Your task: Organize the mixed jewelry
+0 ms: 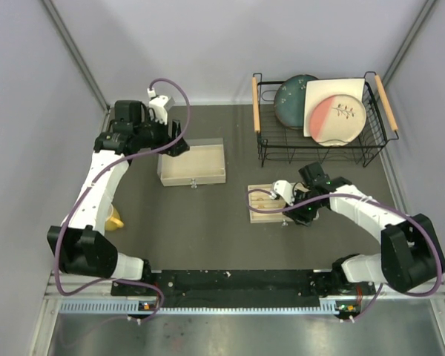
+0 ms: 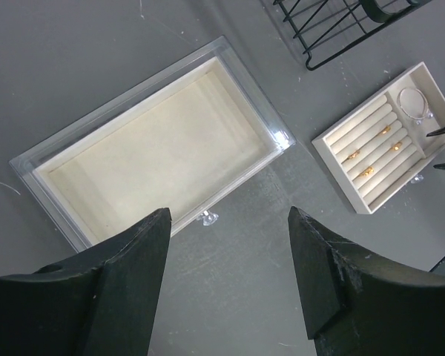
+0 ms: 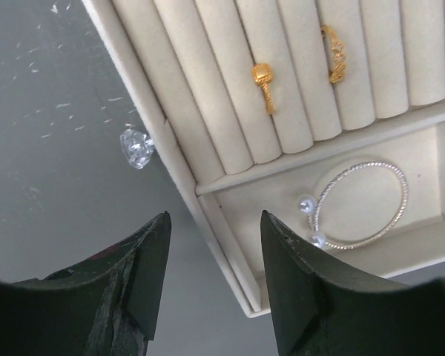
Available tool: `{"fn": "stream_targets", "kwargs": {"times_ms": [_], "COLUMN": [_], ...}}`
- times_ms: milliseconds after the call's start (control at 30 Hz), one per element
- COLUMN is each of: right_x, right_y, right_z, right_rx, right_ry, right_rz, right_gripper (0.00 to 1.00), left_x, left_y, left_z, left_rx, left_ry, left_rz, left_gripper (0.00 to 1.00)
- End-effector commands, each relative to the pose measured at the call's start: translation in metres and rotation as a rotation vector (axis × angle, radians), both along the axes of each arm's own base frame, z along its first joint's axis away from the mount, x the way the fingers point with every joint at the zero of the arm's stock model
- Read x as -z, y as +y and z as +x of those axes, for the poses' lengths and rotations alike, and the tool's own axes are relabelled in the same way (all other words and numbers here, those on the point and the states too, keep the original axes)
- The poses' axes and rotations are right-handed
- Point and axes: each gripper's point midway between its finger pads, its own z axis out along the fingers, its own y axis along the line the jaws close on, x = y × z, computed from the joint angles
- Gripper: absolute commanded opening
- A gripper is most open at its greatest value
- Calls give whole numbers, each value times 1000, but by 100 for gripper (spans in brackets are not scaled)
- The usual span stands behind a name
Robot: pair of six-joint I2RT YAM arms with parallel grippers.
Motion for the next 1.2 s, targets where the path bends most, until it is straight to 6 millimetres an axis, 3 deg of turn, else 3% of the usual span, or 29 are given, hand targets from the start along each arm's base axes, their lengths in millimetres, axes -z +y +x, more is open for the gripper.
{"fn": "stream_targets", "kwargs": {"times_ms": [0, 400, 500, 533, 600, 633, 667, 833, 867, 933, 967, 1133, 1167], "right_x": [0, 26, 34, 35, 35, 33, 29, 10, 1, -8, -17, -45, -57], "right_y": [8, 5, 4, 5, 8, 9, 11, 28, 35, 44, 51, 82, 97], "right_z": [13, 18, 11, 10, 5, 4, 5, -6, -3, -11, -8, -23, -25], "right_rx": [-32, -50, -63, -67, -85, -89, -95, -151, -158, -186, -192, -273, -306], "right_ry": [-59, -98, -90, -87, -89, -92, -103, -102, -117, -116, -135, -147, -167], "right_rz": [1, -83, -101, -106, -119, -121, -118, -119, -107, -104, -100, -85, -62], "right_gripper": [52, 45, 34, 23, 11, 2, 0, 0, 0, 0, 0, 0, 0], "left_x": [-18, -12, -11, -12, -12, -15, -10, -15, -5, -6, 10, 40, 57], "left_y": [2, 17, 22, 23, 26, 27, 28, 33, 34, 40, 43, 48, 46], "left_z": [9, 22, 27, 29, 36, 40, 46, 80, 90, 106, 115, 142, 148], "left_rx": [5, -26, -36, -40, -50, -52, -60, -99, -109, -149, -161, -195, -185], "left_ry": [-57, -43, -37, -38, -37, -44, -35, -52, -30, -37, 1, 67, 102], "left_rz": [-16, -17, -22, -24, -25, -26, -21, -8, -2, 19, 26, 54, 58], "left_gripper": [70, 70, 69, 69, 69, 69, 69, 69, 69, 69, 69, 69, 69]}}
